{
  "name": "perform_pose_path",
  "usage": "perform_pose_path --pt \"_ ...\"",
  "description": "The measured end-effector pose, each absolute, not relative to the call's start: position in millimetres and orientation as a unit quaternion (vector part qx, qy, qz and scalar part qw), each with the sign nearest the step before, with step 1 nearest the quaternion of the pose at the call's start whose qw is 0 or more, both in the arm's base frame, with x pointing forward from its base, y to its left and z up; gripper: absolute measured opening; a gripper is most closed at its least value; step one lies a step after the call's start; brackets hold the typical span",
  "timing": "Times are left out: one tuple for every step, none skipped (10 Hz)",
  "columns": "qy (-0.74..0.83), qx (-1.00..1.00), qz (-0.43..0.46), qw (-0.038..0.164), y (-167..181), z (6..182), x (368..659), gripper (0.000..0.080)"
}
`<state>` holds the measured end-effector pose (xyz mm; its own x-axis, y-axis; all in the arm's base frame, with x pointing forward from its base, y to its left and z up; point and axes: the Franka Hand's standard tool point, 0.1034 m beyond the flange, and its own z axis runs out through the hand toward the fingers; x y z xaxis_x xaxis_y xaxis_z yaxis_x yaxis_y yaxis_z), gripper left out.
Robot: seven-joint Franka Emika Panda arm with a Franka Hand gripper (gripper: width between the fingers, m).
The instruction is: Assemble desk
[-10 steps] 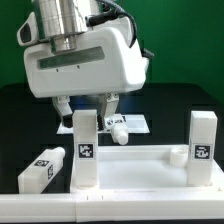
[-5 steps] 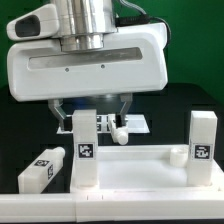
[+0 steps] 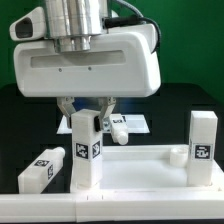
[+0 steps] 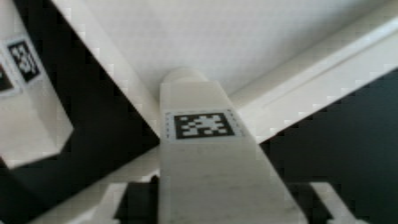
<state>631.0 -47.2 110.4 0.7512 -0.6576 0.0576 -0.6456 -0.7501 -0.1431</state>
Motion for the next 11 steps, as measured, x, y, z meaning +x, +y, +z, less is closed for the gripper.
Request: perform_pose_path --pt "0.429 -0.900 -0.040 0.061 -45.2 109.8 629.6 0.0298" --pt "0.514 -0.855 -0.022 0.063 -42.1 109.5 627.6 0.0298" --pt "0.565 -0.822 -0.014 0.074 -42.5 109.4 627.7 0.0293" --pt "0.594 -0.800 -0.009 0.084 -44.7 109.1 627.6 0.0293" --pt "0.581 -0.810 -0.010 0.083 -43.8 108.7 627.1 0.0291" --pt "0.573 -0.816 -0.011 0.083 -44.5 108.7 627.1 0.0290" --pt "0.572 -0.816 -0.011 0.083 -44.7 108.6 627.0 0.0290" --pt "0.501 -0.861 -0.020 0.081 -47.5 108.6 625.6 0.0290" --pt "0.395 -0.915 -0.027 0.079 -52.4 109.8 624.9 0.0290" --pt "0.311 -0.947 -0.027 0.079 -56.3 110.6 623.9 0.0483" --pt "0.292 -0.953 -0.029 0.076 -57.1 110.2 623.9 0.0483"
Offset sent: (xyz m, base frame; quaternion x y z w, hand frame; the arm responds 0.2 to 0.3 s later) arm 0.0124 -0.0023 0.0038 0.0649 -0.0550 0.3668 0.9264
